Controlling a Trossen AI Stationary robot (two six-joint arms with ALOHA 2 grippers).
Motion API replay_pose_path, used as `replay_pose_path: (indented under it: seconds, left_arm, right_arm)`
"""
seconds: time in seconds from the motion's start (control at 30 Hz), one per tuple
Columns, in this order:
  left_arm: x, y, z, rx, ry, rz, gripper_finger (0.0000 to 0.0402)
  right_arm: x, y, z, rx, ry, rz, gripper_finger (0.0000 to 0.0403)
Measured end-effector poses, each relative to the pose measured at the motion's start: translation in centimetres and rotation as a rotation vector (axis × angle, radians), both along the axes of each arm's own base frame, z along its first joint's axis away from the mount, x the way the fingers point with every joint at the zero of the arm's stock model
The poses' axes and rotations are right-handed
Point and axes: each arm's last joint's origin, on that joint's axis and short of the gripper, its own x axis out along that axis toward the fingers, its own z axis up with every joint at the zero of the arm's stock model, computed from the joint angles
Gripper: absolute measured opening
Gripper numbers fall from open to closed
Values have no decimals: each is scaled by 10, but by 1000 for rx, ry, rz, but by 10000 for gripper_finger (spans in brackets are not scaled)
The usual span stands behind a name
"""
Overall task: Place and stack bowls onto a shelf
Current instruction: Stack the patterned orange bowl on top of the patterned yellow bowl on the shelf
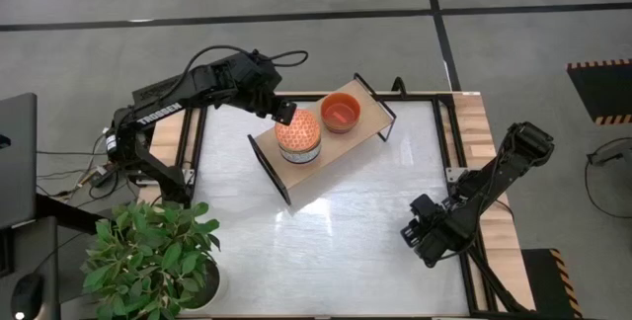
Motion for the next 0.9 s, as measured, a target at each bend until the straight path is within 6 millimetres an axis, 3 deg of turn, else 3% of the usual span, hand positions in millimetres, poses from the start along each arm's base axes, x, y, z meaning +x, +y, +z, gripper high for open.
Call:
replay_pose_path:
  seconds: [0.1,0.3,0.63,0.9]
  left_arm:
    - [-3,-1,5,26,-17,-7,89]
    - [-5,-2,4,38,3,-50,8]
    - [-1,-3,-25,-26,83,-31,0]
    - [-2,-6,-7,-33,13,-60,0]
  right_arm:
    - [0,0,0,1,0,-3,218]
    - [1,0,0,5,-4,-3,218]
    - [3,1,0,18,-16,-8,218]
    - [3,1,0,19,-20,-7,218]
